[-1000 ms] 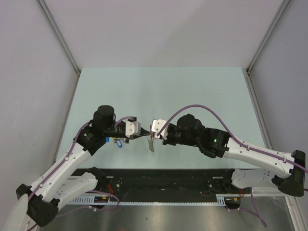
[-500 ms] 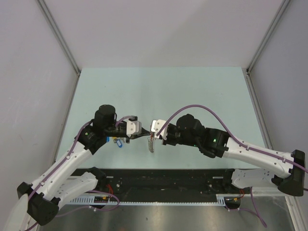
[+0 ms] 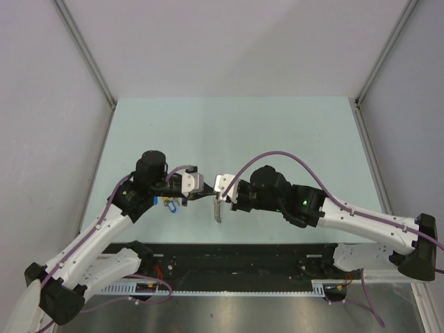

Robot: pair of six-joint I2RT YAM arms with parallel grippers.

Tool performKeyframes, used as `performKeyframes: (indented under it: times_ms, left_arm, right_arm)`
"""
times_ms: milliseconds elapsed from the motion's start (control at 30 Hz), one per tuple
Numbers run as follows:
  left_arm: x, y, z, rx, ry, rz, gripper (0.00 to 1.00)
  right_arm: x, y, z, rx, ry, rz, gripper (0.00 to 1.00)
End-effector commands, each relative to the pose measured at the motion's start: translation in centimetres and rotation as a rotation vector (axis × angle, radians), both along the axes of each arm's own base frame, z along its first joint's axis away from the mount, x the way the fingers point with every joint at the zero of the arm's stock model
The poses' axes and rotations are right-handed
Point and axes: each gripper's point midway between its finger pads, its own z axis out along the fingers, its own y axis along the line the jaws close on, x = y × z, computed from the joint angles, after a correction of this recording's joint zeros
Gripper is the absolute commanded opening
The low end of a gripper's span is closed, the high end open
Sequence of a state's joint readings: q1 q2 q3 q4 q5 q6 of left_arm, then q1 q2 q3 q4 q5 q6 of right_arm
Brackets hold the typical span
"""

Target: Put the keys on the keyring

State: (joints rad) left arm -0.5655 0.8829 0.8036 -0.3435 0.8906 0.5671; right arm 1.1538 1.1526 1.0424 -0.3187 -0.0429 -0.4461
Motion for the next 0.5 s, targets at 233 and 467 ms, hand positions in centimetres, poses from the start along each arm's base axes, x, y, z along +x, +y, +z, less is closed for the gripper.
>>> performKeyframes:
  times_ms: [233, 467]
  left_arm:
    - [-1.0, -0.6, 1.5, -0.05, -0.03, -0.07, 0.0]
    - [-0.9, -0.5, 1.6, -0.058, -0.038, -0.059, 0.0]
  right_arm:
    - [-0.5, 1.3, 4.5, 0.161, -0.029, 0.018, 0.0]
    - [0.0, 0.6, 3.8, 0.127, -0.03, -0.023, 0.0]
